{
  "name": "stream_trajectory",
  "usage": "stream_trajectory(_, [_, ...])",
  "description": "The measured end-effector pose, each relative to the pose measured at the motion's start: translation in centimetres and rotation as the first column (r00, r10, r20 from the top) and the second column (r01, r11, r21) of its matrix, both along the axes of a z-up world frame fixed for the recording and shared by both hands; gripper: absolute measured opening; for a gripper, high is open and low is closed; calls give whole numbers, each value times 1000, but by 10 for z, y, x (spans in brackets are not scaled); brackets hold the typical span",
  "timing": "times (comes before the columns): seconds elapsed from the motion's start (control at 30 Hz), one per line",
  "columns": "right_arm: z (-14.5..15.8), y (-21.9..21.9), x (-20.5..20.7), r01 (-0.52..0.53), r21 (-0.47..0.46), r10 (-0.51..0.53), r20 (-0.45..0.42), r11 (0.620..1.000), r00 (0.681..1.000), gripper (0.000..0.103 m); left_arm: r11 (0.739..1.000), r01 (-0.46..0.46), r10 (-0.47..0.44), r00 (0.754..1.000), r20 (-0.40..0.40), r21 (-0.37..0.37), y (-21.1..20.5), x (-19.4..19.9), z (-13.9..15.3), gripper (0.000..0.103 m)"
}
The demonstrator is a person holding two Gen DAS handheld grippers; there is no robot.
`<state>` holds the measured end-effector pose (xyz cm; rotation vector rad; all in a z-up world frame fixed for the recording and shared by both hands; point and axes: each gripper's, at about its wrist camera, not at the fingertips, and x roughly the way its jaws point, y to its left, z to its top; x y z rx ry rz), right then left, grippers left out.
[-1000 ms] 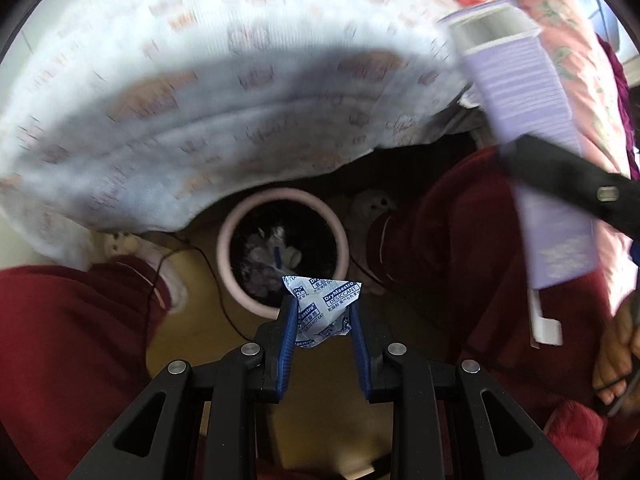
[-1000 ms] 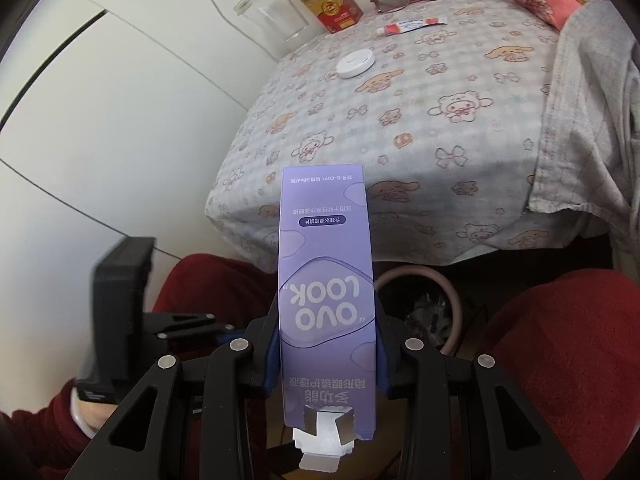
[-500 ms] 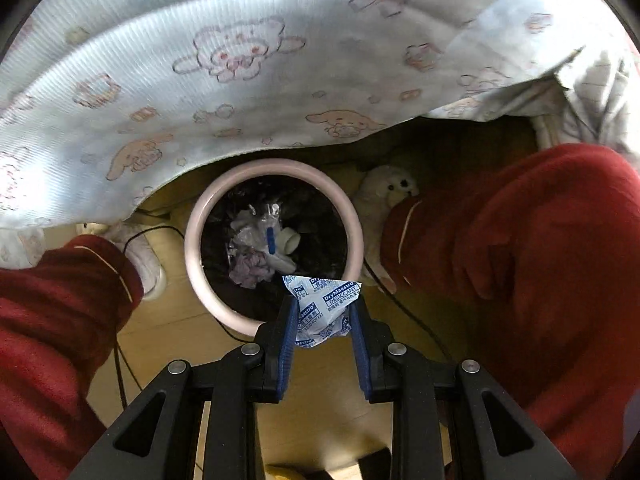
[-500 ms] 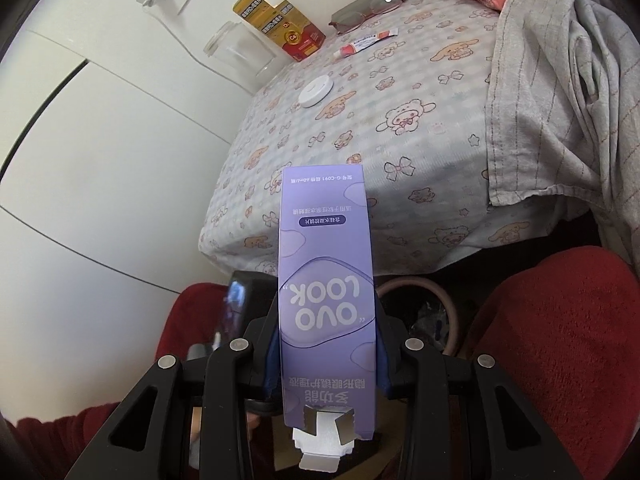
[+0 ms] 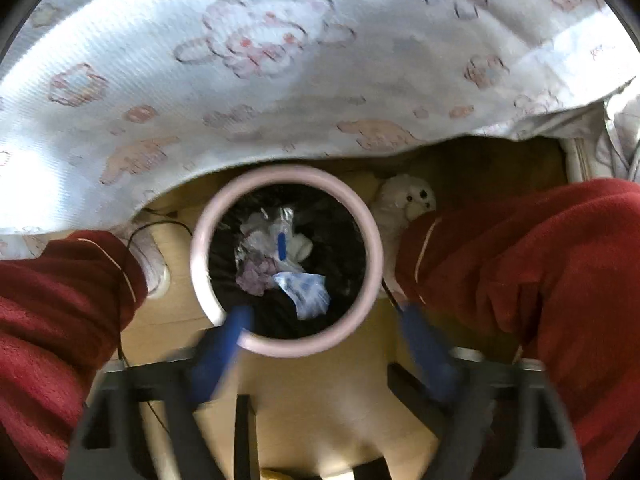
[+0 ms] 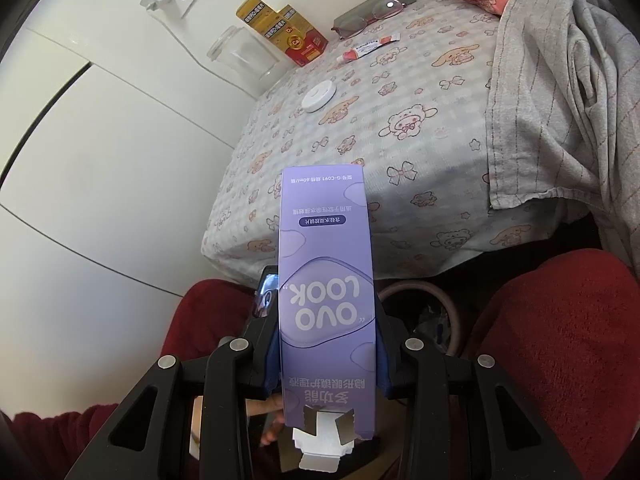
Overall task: Collect trash
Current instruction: 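Lower the sachet into the bin and open the left tool while the right carries the box, then lower the lilac box into the bin and open the right tool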
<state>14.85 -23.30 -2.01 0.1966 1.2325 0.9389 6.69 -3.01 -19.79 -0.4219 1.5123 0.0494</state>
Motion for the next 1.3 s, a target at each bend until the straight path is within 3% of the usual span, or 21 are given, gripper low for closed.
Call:
stream_trajectory(0.13, [1,0,-1,-6,2,6,8,1000,1000,36,1000,-23,22,999,31,19,8,-1,9,98])
stream_trajectory(0.43, [1,4,-1,-19,-4,19,12,1000,1000,36,991,-137,137,990,29,2,37,-15,20,98])
stream_trajectory(0.67, [-3,13,-3,-60,-30,60,1,998,998,36,977,-194,183,975,123,84,58,-36,61,98])
stream_trajectory(0.83, [-14,29,-6,-111,-101,109,-25,989,994,36,962,-242,215,957,193,130,75,-52,88,98])
stream_trajectory(1.07, [-46,68,-14,-238,-252,217,-109,938,970,36,952,-236,187,953,239,193,78,-65,104,98])
stream_trajectory(1.3, [-95,107,-12,-307,-384,263,-163,871,951,36,946,-262,212,945,248,190,84,-73,105,98])
